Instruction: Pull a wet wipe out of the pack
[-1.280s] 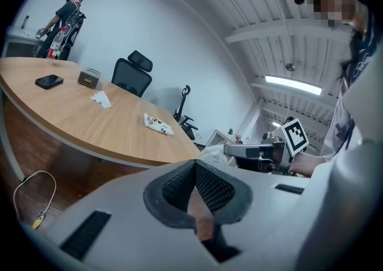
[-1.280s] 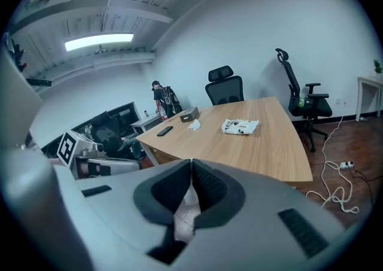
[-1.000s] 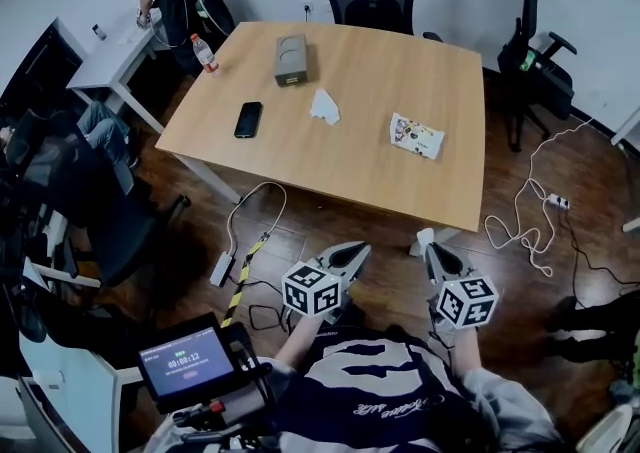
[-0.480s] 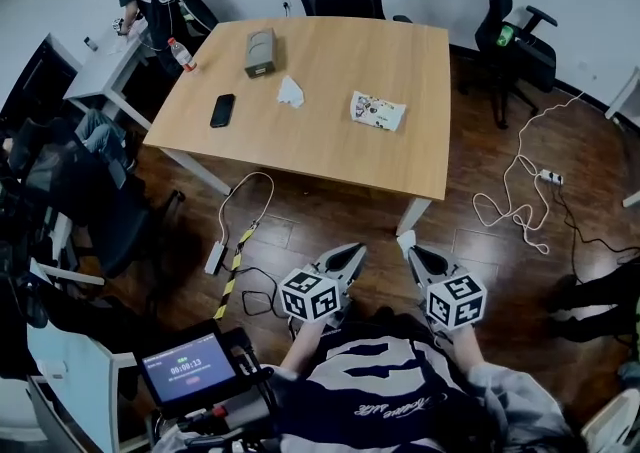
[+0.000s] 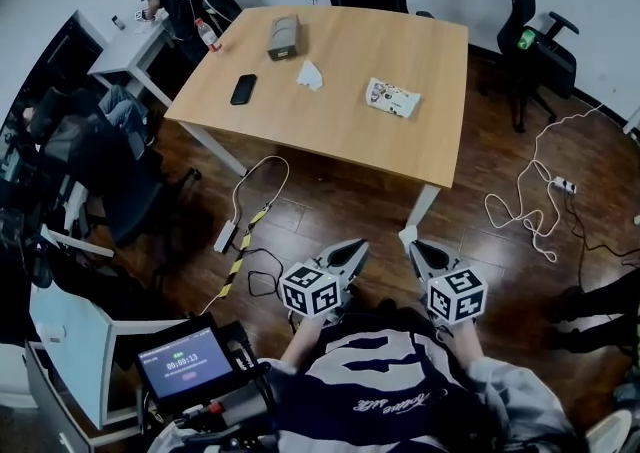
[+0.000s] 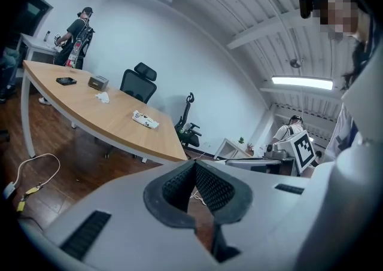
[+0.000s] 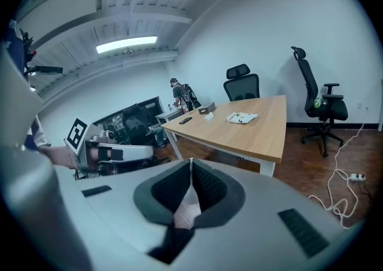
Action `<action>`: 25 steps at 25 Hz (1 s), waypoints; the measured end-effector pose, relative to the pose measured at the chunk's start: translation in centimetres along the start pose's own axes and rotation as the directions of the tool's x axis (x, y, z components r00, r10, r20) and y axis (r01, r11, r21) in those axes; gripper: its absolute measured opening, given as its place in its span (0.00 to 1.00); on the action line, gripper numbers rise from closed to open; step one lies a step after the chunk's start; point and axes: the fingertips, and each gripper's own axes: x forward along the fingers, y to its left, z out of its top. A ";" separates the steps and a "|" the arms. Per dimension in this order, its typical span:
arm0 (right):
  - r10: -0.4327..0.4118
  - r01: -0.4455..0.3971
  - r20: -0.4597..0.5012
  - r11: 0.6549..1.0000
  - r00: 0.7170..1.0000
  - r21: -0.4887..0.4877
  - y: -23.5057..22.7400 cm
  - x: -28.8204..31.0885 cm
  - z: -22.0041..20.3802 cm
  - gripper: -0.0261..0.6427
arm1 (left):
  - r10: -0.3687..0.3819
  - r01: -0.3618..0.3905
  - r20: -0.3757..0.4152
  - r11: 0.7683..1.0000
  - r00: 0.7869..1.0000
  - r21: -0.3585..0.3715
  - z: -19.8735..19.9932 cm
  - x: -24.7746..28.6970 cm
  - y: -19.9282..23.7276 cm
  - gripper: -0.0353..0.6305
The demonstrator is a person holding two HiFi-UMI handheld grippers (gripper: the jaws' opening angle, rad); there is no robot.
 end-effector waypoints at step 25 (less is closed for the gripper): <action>0.025 -0.025 0.006 0.998 1.000 -0.052 0.7 -1.7 -1.4 0.05 | 0.042 -0.043 0.050 0.999 0.998 0.029 -0.8 -2.1 -1.5 0.06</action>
